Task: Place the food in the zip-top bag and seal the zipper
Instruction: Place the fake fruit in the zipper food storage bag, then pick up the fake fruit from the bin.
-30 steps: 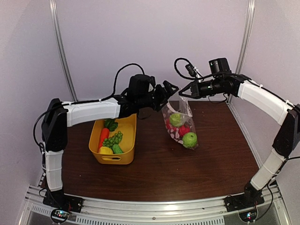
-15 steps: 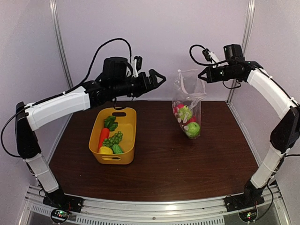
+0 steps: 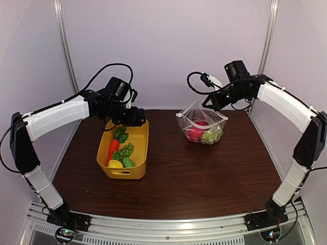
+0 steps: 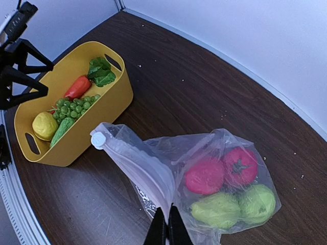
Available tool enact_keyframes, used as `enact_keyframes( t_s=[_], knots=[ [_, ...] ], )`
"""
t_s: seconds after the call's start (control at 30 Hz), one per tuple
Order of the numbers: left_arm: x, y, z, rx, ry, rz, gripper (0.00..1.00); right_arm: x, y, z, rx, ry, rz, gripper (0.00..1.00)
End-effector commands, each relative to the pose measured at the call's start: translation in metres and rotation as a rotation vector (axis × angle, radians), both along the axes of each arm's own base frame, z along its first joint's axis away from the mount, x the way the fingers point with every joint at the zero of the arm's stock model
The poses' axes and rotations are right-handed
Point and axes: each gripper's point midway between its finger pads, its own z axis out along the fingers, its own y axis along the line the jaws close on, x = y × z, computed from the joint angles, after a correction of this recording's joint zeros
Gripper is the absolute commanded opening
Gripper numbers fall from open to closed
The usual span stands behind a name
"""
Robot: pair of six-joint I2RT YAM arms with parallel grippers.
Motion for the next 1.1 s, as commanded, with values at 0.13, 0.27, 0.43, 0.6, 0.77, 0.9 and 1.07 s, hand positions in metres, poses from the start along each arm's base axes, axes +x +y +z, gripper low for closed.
enact_keyframes(
  t_s=[0.13,0.27,0.43,0.6,0.77,0.9,1.07],
  knots=[
    [-0.02,0.033,-0.072,0.294,0.187,-0.019,0.82,-0.005,0.014,0.008,0.098,0.032,0.034,0.0],
    [-0.027,0.043,-0.091,0.371,0.254,-0.014,0.82,-0.007,0.012,0.009,0.094,0.024,0.028,0.0],
    [-0.029,0.059,-0.104,0.461,0.299,0.009,0.77,-0.008,0.012,0.006,0.093,0.029,0.031,0.0],
    [-0.03,0.068,-0.117,0.499,0.341,-0.004,0.73,-0.009,0.013,0.003,0.096,0.038,0.035,0.0],
    [-0.024,0.07,-0.134,0.518,0.378,-0.036,0.73,-0.009,0.014,0.002,0.1,0.043,0.038,0.0],
    [-0.016,0.076,-0.149,0.529,0.408,-0.036,0.68,-0.01,0.013,0.0,0.097,0.047,0.038,0.0],
    [-0.009,0.081,-0.166,0.542,0.43,-0.031,0.62,-0.012,0.01,-0.002,0.086,0.038,0.031,0.0]
  ],
)
